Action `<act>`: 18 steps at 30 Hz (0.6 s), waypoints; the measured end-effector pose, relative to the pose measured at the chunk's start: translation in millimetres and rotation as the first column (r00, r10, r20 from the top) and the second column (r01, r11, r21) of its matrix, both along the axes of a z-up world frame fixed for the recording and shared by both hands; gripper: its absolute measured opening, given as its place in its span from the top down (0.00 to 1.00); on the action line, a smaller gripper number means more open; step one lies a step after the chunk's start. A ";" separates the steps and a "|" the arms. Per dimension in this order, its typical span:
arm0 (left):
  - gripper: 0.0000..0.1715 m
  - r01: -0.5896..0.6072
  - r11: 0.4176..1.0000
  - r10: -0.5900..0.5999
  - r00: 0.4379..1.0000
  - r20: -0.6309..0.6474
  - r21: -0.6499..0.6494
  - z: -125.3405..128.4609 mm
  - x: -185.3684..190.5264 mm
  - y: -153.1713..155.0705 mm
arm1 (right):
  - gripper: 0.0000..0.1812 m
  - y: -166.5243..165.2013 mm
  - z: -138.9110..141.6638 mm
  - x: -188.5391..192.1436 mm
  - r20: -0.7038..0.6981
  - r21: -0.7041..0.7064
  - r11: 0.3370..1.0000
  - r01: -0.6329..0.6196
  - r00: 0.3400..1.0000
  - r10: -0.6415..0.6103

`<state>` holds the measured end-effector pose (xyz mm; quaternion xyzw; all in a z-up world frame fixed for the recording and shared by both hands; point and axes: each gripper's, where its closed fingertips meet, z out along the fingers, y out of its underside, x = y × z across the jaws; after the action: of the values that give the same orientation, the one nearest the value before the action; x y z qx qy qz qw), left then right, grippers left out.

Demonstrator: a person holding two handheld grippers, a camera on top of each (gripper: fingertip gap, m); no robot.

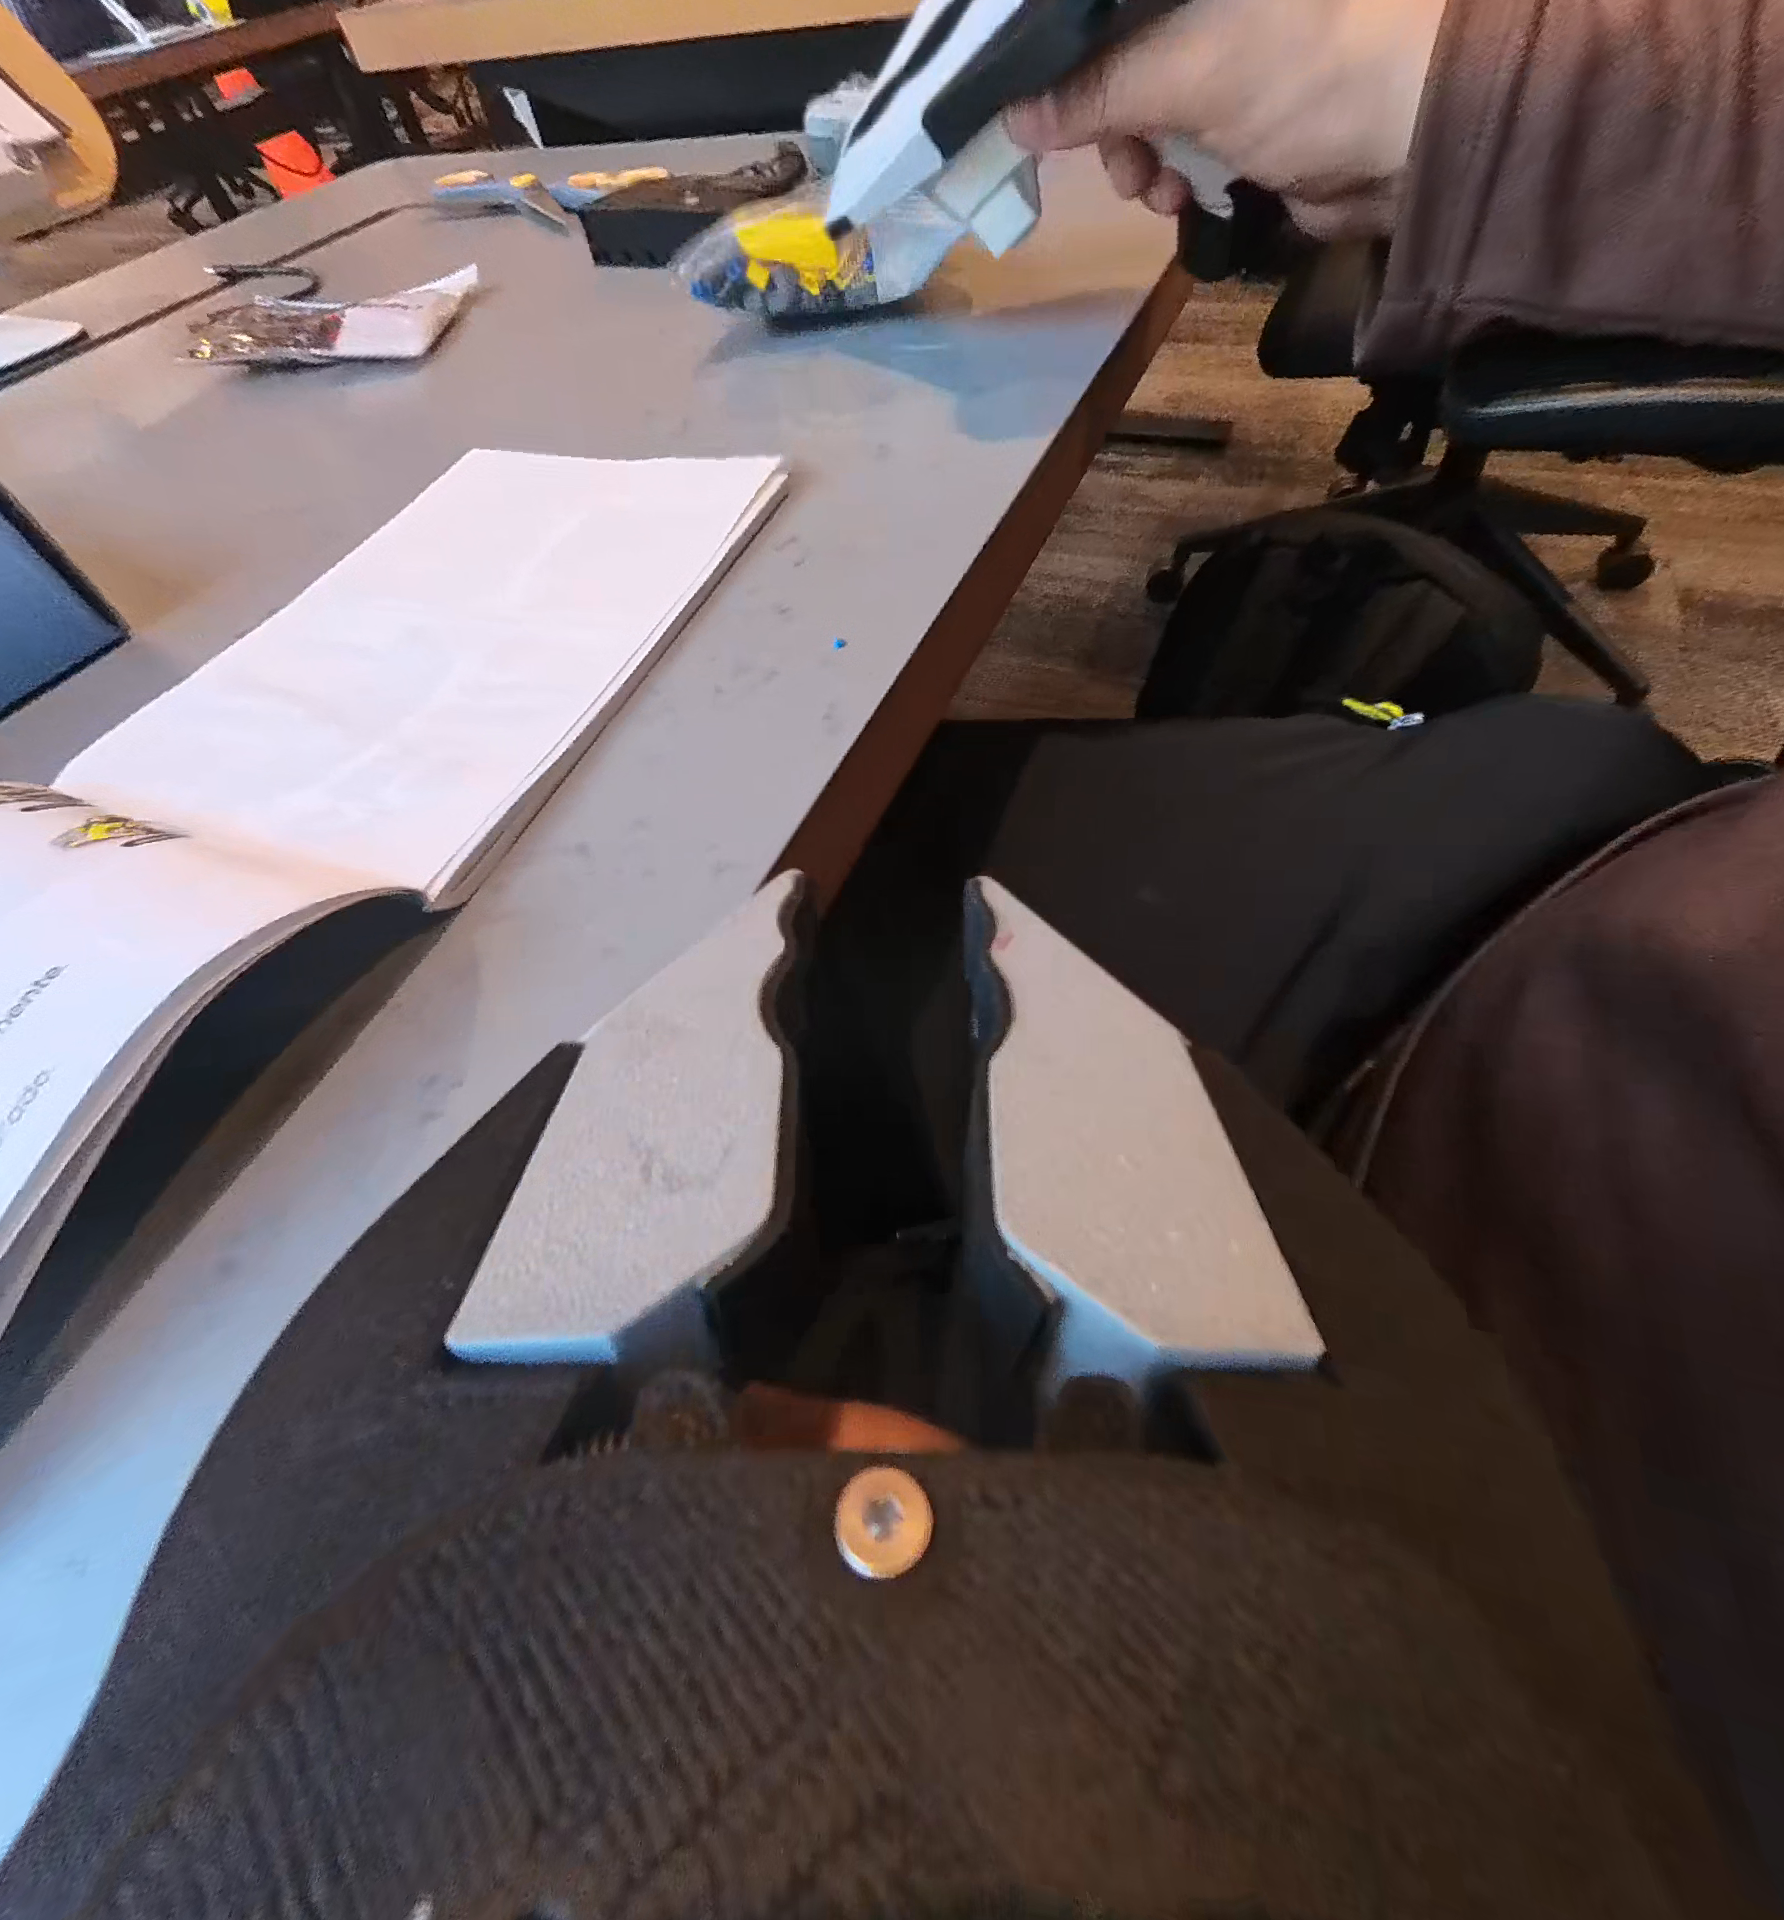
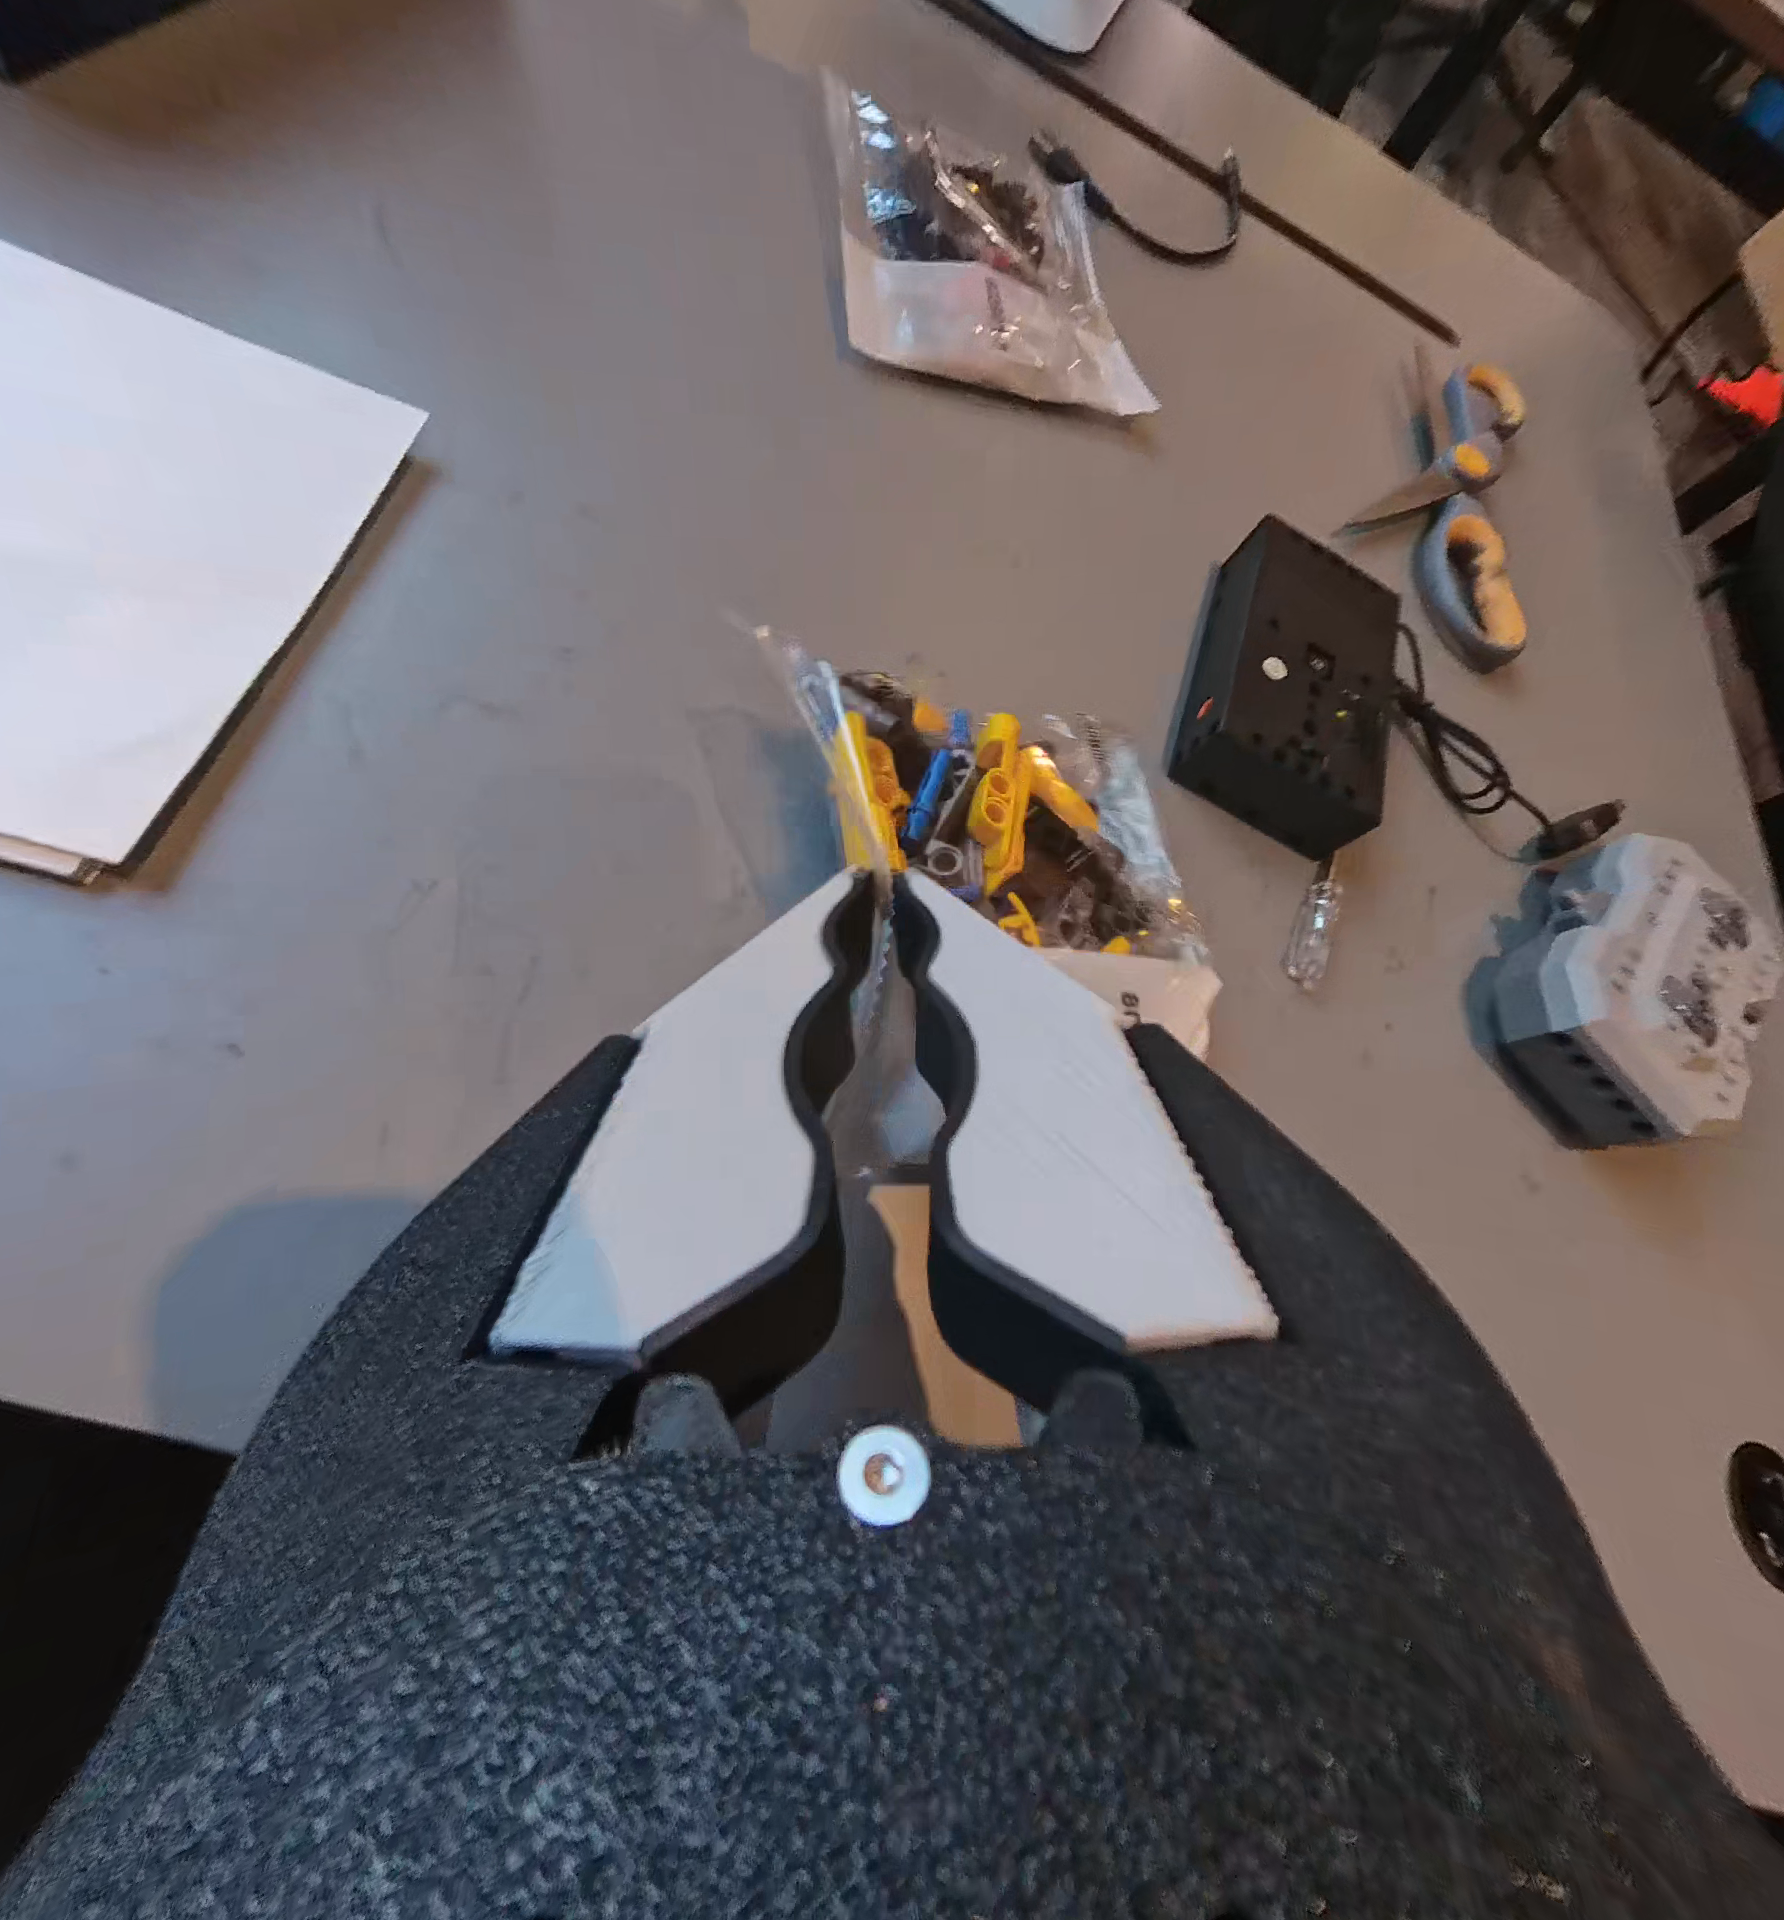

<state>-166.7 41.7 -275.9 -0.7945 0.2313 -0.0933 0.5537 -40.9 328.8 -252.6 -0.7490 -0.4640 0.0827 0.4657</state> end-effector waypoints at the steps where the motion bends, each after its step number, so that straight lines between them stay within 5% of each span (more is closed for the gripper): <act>1: 0.85 -0.001 1.000 0.000 1.000 0.020 0.003 2.6 -0.3 -0.8 | 1.00 2.6 3.6 -0.5 -0.004 0.016 1.000 0.007 1.000 -0.007; 5: 0.86 0.004 1.000 -0.004 0.998 0.066 -0.002 6.6 2.0 -1.4 | 1.00 3.5 33.4 -5.1 -0.102 0.078 0.997 0.019 0.995 -0.011; 10: 0.85 0.023 1.000 -0.023 0.999 0.041 0.007 5.8 9.6 1.4 | 1.00 -38.9 62.5 -30.7 -0.346 -0.126 0.972 -0.199 0.927 0.145; 13: 0.85 0.053 0.998 -0.053 0.998 0.042 0.023 12.4 15.4 4.4 | 1.00 -83.7 81.5 -51.5 -0.498 -0.315 0.838 -0.445 0.829 0.253; 18: 0.83 0.019 0.991 -0.021 1.000 0.017 0.134 56.6 4.2 22.2 | 1.00 -153.3 105.3 -81.2 -0.637 -0.466 0.517 -0.718 0.678 0.367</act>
<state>-162.5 64.0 -219.3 -0.7523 0.2400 -0.0906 0.6068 -122.1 175.5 -147.4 -0.6301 -0.4902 0.5692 0.1968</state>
